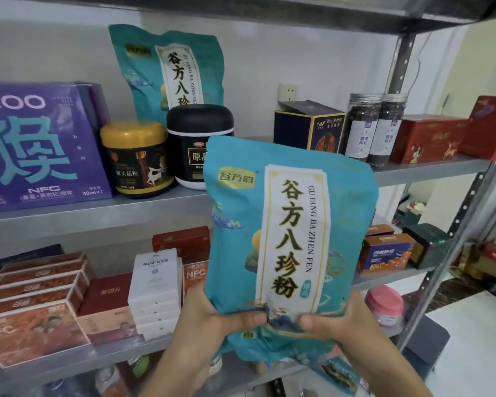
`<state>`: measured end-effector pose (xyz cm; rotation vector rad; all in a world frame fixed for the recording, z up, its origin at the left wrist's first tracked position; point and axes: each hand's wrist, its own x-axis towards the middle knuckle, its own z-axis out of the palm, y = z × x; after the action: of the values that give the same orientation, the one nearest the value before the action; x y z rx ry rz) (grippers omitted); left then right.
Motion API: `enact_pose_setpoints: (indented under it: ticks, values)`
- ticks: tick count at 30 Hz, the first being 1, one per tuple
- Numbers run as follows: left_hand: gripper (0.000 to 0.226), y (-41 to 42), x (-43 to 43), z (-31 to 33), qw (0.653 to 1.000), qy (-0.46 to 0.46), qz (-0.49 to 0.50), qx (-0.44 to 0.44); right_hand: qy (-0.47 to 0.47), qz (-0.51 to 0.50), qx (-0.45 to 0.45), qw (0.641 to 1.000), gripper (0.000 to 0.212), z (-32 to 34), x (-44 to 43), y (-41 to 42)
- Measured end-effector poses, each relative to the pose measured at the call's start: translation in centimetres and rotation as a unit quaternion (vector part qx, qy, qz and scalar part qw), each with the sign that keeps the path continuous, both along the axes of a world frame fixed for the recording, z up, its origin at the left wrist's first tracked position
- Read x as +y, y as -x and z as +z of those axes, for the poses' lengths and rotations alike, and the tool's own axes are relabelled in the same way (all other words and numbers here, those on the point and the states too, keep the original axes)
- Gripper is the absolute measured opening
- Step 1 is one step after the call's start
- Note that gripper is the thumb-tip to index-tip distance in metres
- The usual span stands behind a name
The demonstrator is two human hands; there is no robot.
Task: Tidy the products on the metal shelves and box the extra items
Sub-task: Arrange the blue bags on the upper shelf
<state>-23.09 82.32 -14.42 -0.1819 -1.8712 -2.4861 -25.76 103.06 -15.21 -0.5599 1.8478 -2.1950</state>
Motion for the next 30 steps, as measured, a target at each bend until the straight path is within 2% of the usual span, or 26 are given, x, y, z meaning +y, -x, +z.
enact_pose_setpoints:
  ticks: [6,8,9,10,12,13,14,15,17,19,21,23,25,27,28,30]
  values:
    - [0.063,1.1,0.7,-0.3,0.998,0.040,-0.045,-0.031,0.047,-0.071,-0.020,0.996,0.063,-1.1,0.5,0.2]
    - [0.081,1.5,1.3,-0.6,0.997,0.065,-0.025,-0.034,0.089,-0.075,-0.041,0.992,0.065,-1.6,0.6,0.0]
    - [0.089,1.6,1.7,-0.9,0.994,0.107,0.016,-0.020,0.096,-0.098,-0.051,0.989,0.065,-1.9,0.6,0.0]
    - [0.093,1.7,2.2,-1.3,0.981,0.177,0.076,0.006,0.094,-0.136,-0.059,0.985,0.061,-2.3,0.8,0.0]
    - [0.085,1.6,2.9,-1.9,0.913,0.341,0.195,0.108,0.078,-0.205,-0.070,0.973,0.053,-3.1,1.1,-0.1]
    - [0.078,1.6,3.3,-2.3,0.883,0.384,0.213,0.168,0.068,-0.231,-0.075,0.968,0.050,-3.3,1.0,-0.2]
    - [0.070,1.7,3.6,-2.8,0.873,0.397,0.192,0.210,0.057,-0.257,-0.079,0.962,0.050,-3.7,1.0,-0.4]
    - [0.063,1.8,4.1,-3.1,0.880,0.393,0.146,0.222,0.044,-0.284,-0.080,0.954,0.045,-4.1,0.9,-0.6]
    - [0.062,2.2,5.2,-3.5,0.917,0.360,0.031,0.168,-0.029,-0.348,-0.061,0.935,0.031,-4.9,0.7,-0.8]
    - [0.094,2.7,6.2,-4.1,0.939,0.324,-0.065,0.094,-0.119,-0.383,-0.028,0.916,0.036,-5.5,0.7,-1.0]
    - [0.131,3.0,7.2,-4.5,0.946,0.290,-0.131,0.059,-0.176,-0.360,0.031,0.916,0.043,-5.6,0.8,-1.6]
    - [0.141,3.5,7.6,-4.5,0.966,0.182,-0.178,0.040,-0.223,-0.284,0.077,0.929,0.049,-5.4,0.7,-2.6]
    - [0.124,4.4,7.3,-4.8,0.986,0.069,-0.153,0.017,-0.272,-0.182,0.075,0.942,0.063,-5.7,0.8,-3.4]
    - [0.098,5.4,6.6,-5.0,0.994,0.016,-0.103,-0.043,-0.241,-0.134,0.047,0.960,0.053,-5.8,1.6,-3.6]
    - [0.086,6.0,6.2,-5.1,0.993,0.002,-0.083,-0.079,-0.213,-0.139,0.034,0.966,0.046,-5.7,2.3,-3.3]
    - [0.060,6.9,5.3,-5.7,0.988,-0.044,-0.087,-0.122,-0.172,-0.218,0.014,0.961,0.041,-5.6,3.8,-2.0]
